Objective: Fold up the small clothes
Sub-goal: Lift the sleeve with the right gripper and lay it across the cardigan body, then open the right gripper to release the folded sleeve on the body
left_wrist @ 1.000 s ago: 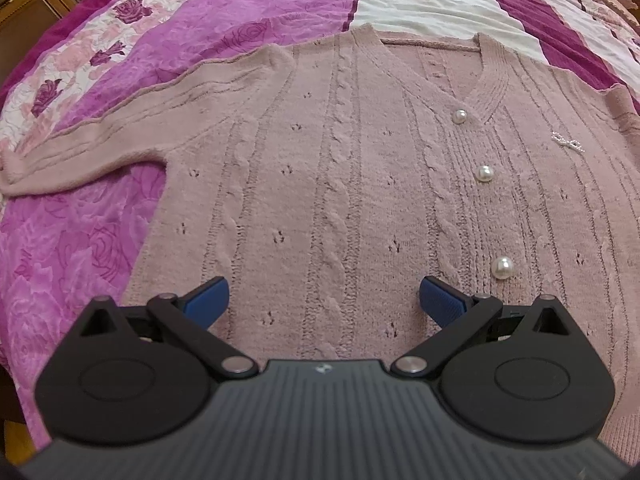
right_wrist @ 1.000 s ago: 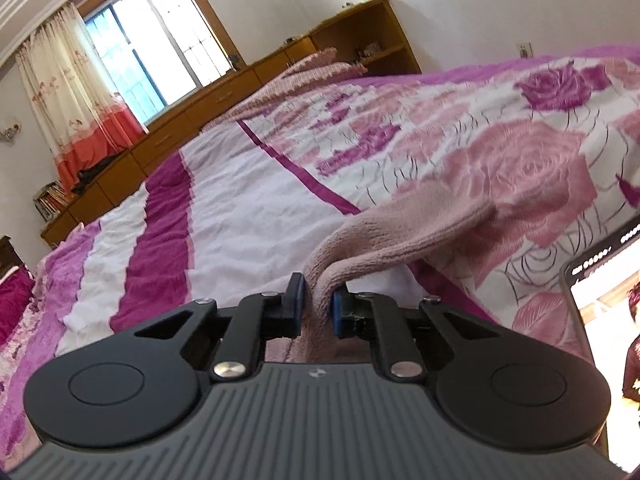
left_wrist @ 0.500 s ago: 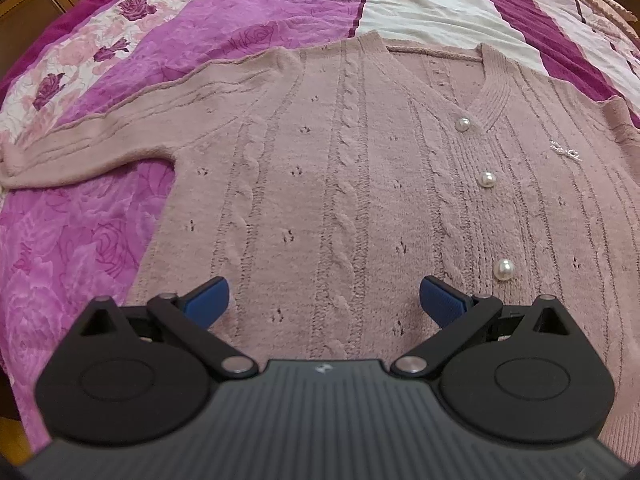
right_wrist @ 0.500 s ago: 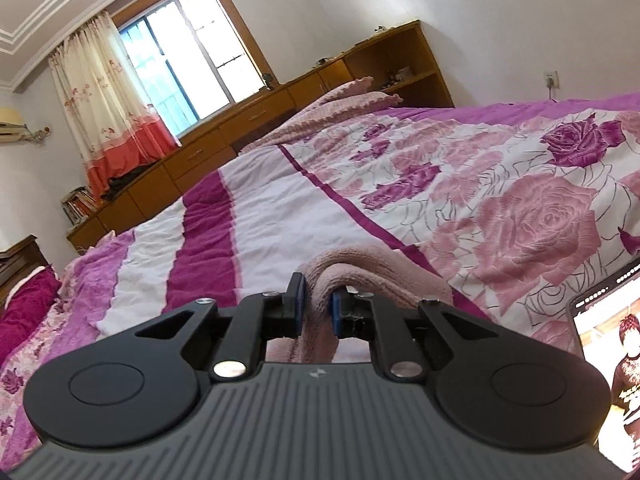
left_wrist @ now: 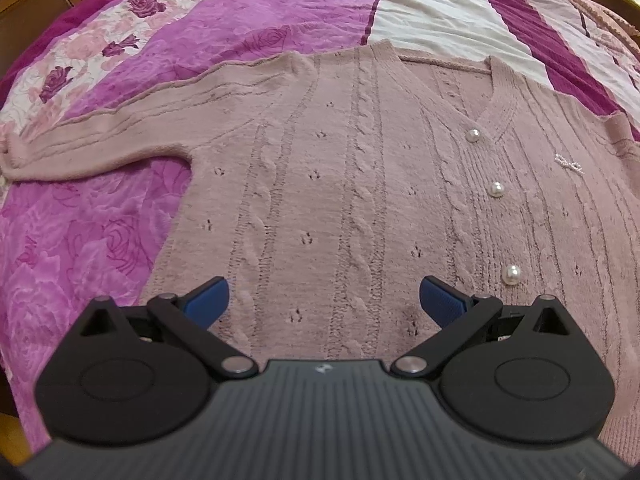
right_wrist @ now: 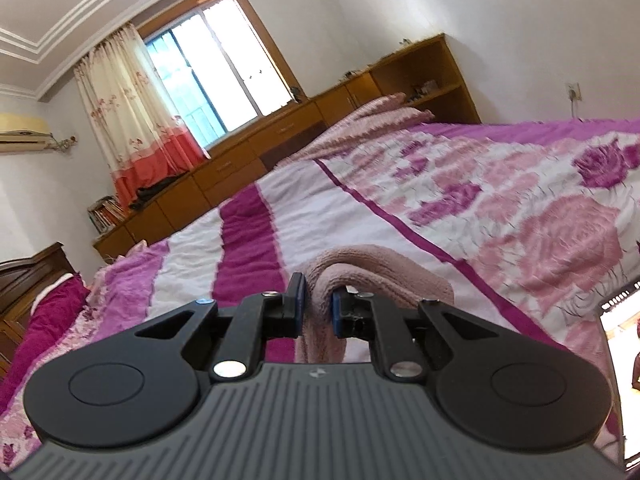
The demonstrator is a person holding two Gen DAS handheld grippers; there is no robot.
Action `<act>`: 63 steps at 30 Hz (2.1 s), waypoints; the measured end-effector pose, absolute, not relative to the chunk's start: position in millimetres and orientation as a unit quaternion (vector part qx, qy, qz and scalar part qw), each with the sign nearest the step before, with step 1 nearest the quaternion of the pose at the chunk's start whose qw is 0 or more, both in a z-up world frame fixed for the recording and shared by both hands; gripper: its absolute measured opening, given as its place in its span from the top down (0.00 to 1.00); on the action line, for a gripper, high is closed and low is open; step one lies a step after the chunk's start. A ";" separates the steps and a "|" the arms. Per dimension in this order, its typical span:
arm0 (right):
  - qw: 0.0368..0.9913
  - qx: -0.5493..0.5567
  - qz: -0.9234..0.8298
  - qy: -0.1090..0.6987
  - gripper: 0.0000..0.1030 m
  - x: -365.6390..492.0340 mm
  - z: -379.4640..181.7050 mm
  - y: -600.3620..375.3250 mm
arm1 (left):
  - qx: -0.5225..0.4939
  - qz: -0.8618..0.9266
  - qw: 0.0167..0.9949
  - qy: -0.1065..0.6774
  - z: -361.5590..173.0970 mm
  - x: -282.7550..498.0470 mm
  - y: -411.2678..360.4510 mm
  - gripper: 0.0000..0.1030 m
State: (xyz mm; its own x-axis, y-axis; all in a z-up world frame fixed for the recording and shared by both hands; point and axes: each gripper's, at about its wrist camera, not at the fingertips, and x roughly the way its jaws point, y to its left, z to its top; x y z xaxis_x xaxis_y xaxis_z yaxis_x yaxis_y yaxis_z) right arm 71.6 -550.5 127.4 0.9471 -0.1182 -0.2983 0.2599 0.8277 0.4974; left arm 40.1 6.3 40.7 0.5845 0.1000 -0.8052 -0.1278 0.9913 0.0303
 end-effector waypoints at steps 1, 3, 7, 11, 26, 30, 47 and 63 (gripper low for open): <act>0.949 0.274 -0.096 0.124 0.86 71.3 134.3 -544.9 | -0.017 0.064 0.891 0.450 41.6 39.7 7.8 0.00; 0.951 0.273 -0.086 0.116 0.86 70.9 148.9 -533.4 | -0.021 0.065 0.892 0.446 43.2 38.8 11.2 0.00; 0.955 0.269 -0.062 0.105 0.86 71.7 178.1 -502.7 | -0.026 0.069 0.894 0.442 43.7 37.9 18.5 0.00; 0.958 0.269 -0.030 0.097 0.86 73.1 202.9 -464.4 | -0.028 0.070 0.896 0.438 44.7 37.0 26.7 0.00; 0.963 0.224 0.059 0.135 0.86 96.3 220.3 -281.6 | -0.033 0.086 0.908 0.408 57.1 25.7 74.3 0.00; 0.962 0.209 0.076 0.155 0.86 109.8 206.3 -231.9 | -0.044 0.092 0.909 0.405 57.2 21.4 88.5 0.00; 0.929 0.177 0.125 0.301 0.86 161.6 76.8 -109.6 | -0.061 0.096 0.907 0.406 46.9 10.6 118.1 0.00; 0.894 0.211 0.151 0.365 0.37 161.2 35.5 -97.9 | -0.092 0.082 0.903 0.413 35.3 9.4 127.2 0.00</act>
State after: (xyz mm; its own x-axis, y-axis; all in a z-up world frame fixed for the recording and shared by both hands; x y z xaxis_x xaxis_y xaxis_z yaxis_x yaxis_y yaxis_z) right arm 161.2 -97.9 35.5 0.6876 0.4246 -0.5890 -0.1169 0.8653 0.4874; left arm 9.4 127.2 35.3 0.6462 0.0713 -0.7598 -0.2237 0.9696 -0.0993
